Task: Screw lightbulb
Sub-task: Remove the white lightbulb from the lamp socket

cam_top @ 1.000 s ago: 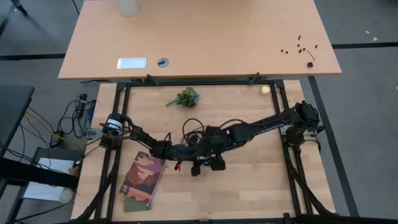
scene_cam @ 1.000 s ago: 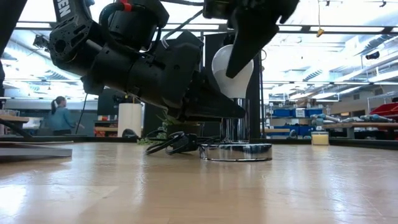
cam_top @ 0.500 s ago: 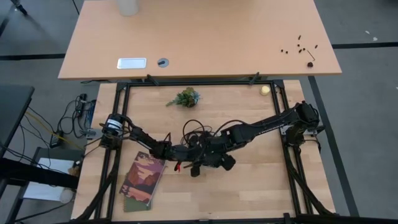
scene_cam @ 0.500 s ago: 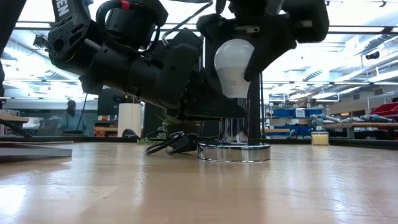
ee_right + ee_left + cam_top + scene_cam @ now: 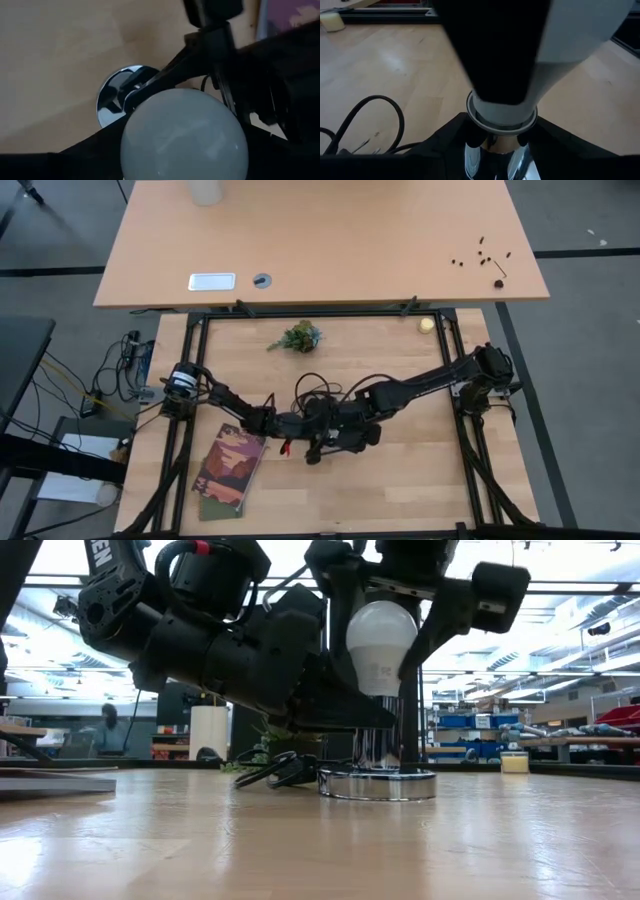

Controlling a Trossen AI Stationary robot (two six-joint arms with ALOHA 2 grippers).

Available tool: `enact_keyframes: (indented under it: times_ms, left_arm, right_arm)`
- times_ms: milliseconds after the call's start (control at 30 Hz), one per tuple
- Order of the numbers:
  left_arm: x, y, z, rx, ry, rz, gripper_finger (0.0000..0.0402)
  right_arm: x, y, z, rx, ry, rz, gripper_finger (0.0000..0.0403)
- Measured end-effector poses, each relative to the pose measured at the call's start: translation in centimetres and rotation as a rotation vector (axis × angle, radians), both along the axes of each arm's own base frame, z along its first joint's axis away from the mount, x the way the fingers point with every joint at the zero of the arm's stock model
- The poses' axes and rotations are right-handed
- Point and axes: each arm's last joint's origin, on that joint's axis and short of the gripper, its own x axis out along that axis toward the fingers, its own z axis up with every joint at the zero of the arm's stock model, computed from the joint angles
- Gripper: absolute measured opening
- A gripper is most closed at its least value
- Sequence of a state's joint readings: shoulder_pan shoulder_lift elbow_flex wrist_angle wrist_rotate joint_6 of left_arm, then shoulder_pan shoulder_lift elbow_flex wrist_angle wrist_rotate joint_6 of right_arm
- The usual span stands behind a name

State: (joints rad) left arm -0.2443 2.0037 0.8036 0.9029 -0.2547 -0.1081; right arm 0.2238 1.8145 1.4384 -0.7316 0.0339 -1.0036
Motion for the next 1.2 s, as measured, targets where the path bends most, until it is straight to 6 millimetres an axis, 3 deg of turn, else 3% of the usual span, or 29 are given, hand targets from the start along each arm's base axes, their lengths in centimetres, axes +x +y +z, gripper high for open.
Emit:
enact_keyframes:
  times_ms: [333, 600, 833, 1200]
  left_arm:
    - [0.0, 0.0, 0.0, -0.008, 0.0, 0.005, 0.0194]
    - [0.0, 0.0, 0.0, -0.025, -0.002, 0.013, 0.0194]
    - [0.0, 0.0, 0.0, -0.026, 0.001, 0.017, 0.0194]
    - [0.0, 0.0, 0.0, -0.047, 0.0, 0.023, 0.0194]
  right_arm:
    - [-0.1, 2.3, 0.7, 0.261, -0.047, -0.494, 0.0349]
    - [-0.3, 1.9, 0.9, 0.394, -0.045, -0.843, 0.0369]
    - [-0.9, 1.5, 0.8, 0.305, -0.057, -0.918, 0.0358]
    - [-0.7, 0.5, -1.1, 0.457, -0.028, -1.084, 0.0346]
